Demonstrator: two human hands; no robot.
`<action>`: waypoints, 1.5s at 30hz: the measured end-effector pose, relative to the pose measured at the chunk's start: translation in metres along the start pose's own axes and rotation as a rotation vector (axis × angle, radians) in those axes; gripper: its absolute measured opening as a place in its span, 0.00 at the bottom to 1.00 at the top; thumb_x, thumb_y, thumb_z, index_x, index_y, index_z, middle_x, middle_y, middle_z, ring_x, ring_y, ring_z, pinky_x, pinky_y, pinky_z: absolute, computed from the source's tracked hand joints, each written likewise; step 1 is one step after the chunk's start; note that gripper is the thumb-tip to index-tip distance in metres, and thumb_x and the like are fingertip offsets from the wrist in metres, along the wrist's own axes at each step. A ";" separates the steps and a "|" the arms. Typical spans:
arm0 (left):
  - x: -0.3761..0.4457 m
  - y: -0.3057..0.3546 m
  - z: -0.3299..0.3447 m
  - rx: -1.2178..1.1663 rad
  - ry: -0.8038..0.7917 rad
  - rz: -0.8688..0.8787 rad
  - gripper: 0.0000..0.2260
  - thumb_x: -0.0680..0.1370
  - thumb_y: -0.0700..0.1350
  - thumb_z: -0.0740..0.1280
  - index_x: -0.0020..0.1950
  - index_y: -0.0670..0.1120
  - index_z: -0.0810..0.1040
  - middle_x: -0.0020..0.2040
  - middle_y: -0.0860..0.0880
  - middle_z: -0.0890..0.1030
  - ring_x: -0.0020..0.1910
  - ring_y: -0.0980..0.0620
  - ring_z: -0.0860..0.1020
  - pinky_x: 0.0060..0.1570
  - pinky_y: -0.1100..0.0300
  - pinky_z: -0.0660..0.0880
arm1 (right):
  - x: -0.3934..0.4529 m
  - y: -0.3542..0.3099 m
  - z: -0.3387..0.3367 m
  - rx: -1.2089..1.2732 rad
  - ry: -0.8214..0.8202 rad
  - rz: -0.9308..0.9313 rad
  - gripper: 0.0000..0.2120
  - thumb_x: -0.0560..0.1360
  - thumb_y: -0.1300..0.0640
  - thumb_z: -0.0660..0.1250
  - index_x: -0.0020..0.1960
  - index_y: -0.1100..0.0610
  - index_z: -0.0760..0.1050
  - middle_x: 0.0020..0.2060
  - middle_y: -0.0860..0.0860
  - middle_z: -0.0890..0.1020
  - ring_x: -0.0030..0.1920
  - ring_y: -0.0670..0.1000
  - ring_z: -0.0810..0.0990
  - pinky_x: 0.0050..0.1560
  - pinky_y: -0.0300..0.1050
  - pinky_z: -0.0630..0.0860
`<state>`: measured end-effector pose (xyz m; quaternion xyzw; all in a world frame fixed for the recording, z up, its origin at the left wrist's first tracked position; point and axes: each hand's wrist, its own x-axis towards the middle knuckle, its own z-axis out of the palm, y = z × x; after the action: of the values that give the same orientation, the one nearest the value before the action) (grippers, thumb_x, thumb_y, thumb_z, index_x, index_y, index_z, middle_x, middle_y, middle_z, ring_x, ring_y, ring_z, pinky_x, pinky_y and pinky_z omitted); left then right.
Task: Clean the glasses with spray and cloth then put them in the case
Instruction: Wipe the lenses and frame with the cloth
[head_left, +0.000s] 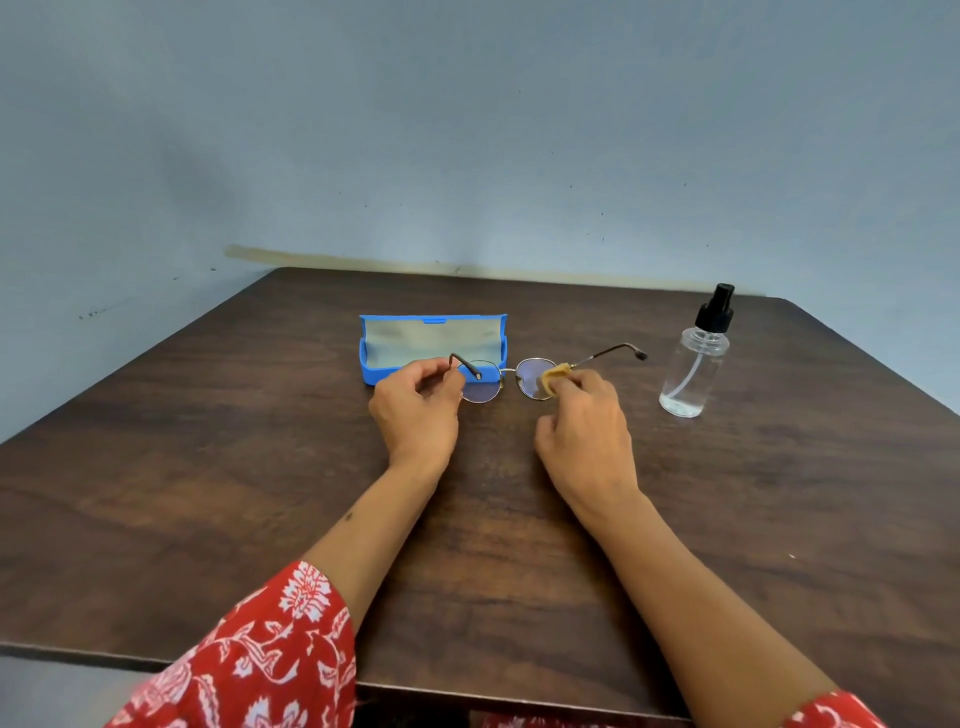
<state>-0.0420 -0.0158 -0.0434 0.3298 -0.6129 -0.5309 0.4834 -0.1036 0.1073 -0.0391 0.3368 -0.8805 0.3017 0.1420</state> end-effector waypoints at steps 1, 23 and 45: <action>0.000 0.000 0.000 0.002 0.005 0.002 0.07 0.71 0.36 0.71 0.49 0.41 0.83 0.39 0.50 0.82 0.42 0.53 0.82 0.51 0.50 0.80 | 0.000 -0.001 0.001 0.001 -0.012 -0.026 0.20 0.71 0.67 0.60 0.62 0.61 0.74 0.61 0.55 0.73 0.62 0.55 0.68 0.54 0.49 0.74; 0.001 -0.001 -0.001 0.031 0.015 0.015 0.07 0.71 0.36 0.71 0.48 0.42 0.84 0.36 0.56 0.80 0.41 0.55 0.81 0.51 0.51 0.80 | -0.003 -0.003 0.004 -0.007 -0.034 -0.069 0.19 0.72 0.66 0.60 0.62 0.61 0.74 0.61 0.55 0.74 0.62 0.54 0.69 0.52 0.47 0.73; 0.000 0.002 -0.001 0.035 0.012 0.032 0.06 0.72 0.36 0.70 0.48 0.40 0.83 0.40 0.49 0.82 0.42 0.51 0.82 0.51 0.51 0.80 | -0.003 -0.002 0.002 0.015 -0.017 -0.050 0.18 0.71 0.66 0.61 0.59 0.61 0.76 0.59 0.54 0.75 0.61 0.55 0.70 0.52 0.48 0.74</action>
<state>-0.0409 -0.0155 -0.0419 0.3315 -0.6246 -0.5101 0.4897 -0.0999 0.1062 -0.0409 0.3625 -0.8707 0.3017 0.1397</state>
